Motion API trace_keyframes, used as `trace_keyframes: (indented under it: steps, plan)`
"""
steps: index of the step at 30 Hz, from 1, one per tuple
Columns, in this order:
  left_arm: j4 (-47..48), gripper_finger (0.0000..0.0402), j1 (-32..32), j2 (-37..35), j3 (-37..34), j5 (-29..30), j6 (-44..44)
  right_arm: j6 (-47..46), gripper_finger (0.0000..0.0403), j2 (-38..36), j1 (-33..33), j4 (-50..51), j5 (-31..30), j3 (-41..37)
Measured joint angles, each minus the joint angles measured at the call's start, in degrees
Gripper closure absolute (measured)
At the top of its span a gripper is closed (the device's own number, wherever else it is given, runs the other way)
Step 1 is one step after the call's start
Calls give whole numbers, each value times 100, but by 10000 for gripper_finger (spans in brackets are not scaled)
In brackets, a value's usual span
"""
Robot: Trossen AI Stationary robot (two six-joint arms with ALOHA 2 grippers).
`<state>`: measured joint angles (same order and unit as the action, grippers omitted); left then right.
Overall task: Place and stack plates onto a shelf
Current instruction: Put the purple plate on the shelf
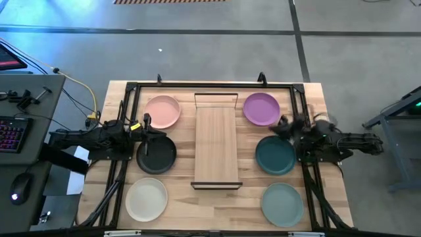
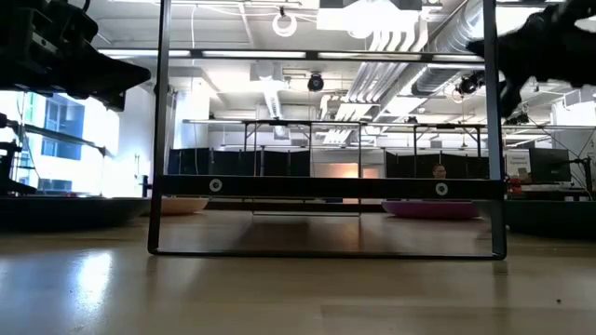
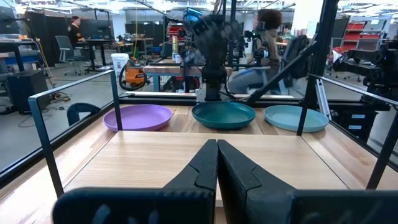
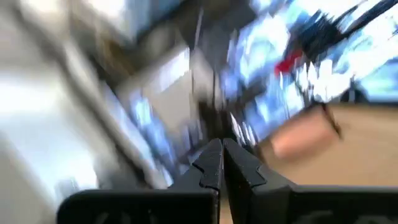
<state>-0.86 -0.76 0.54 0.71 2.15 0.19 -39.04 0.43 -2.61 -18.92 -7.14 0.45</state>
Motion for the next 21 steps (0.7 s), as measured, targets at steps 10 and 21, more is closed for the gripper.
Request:
trace_keyframes:
  steps: [10, 21]
  plan:
    - [1, 401, -2, -1, 0, -1, 0, 523, 402, 908, -4, -992, -2653, 1313]
    - [0, 402, 0, -2, 0, 0, 0, -366, 280, 3988, -1321, 4478, -3194, 4467]
